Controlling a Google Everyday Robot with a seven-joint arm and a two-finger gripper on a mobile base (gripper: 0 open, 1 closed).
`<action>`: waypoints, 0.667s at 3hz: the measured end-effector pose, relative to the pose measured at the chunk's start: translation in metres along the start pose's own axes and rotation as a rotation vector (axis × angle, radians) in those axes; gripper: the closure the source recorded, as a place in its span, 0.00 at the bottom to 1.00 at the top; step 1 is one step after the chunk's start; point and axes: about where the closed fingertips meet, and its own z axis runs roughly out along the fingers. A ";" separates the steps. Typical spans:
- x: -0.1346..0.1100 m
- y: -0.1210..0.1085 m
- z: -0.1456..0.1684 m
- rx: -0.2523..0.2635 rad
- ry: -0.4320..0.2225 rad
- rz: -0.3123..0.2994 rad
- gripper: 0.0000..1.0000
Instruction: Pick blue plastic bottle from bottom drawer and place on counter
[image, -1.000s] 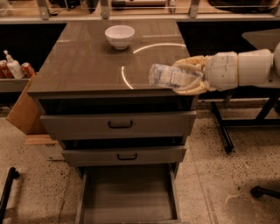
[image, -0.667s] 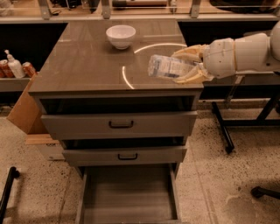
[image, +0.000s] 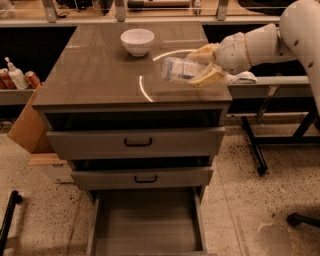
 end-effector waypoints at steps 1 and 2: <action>0.009 -0.009 0.021 -0.035 0.005 0.042 0.75; 0.012 -0.015 0.036 -0.061 0.011 0.067 0.51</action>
Offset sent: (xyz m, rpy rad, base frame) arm 0.0408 0.0269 -0.0211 -0.0265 0.1265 -0.0006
